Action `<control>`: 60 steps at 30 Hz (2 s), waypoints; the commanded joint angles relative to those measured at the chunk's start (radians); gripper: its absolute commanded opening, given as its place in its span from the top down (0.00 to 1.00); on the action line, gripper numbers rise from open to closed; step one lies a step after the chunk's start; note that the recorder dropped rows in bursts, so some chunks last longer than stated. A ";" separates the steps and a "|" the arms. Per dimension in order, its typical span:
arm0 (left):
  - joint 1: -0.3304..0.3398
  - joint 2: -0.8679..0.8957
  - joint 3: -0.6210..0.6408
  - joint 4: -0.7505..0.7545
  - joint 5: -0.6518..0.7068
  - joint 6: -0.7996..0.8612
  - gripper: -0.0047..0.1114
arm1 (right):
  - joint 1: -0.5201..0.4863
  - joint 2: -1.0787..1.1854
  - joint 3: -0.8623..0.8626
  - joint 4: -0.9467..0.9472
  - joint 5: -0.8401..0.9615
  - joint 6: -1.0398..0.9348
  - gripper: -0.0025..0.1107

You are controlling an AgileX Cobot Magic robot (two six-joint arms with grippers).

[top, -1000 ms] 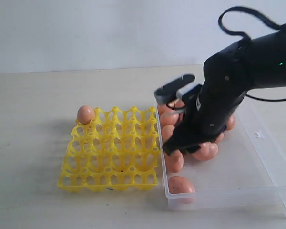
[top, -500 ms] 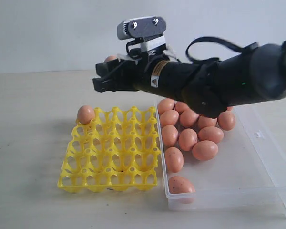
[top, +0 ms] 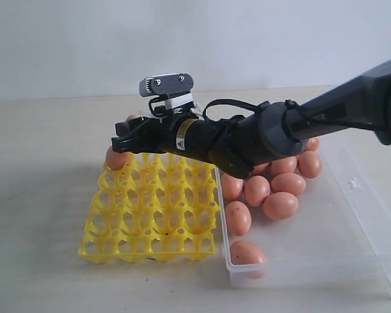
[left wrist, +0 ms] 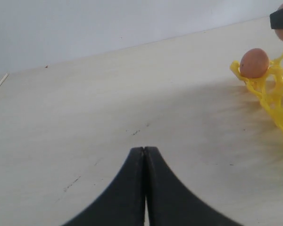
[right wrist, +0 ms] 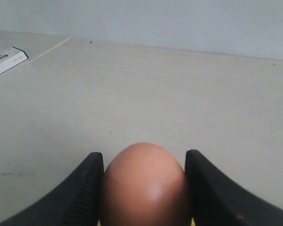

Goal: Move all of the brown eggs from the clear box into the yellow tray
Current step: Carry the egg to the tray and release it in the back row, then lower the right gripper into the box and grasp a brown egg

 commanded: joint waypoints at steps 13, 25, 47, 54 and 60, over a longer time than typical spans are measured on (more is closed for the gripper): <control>0.002 -0.006 -0.004 -0.008 -0.009 -0.003 0.96 | -0.016 0.057 -0.059 -0.044 0.086 0.028 0.57; 0.002 -0.006 -0.004 -0.008 -0.009 -0.004 0.96 | -0.016 -0.101 -0.059 -0.068 0.381 0.001 0.48; 0.002 -0.006 -0.004 -0.008 -0.009 -0.005 0.96 | -0.104 -0.535 0.183 0.239 1.508 -0.920 0.57; 0.002 -0.006 -0.004 -0.008 -0.009 -0.005 0.96 | -0.110 -0.531 0.232 0.284 1.382 -1.244 0.36; 0.002 -0.006 -0.004 -0.008 -0.009 -0.005 0.96 | -0.110 -0.486 0.234 0.281 1.359 -1.343 0.36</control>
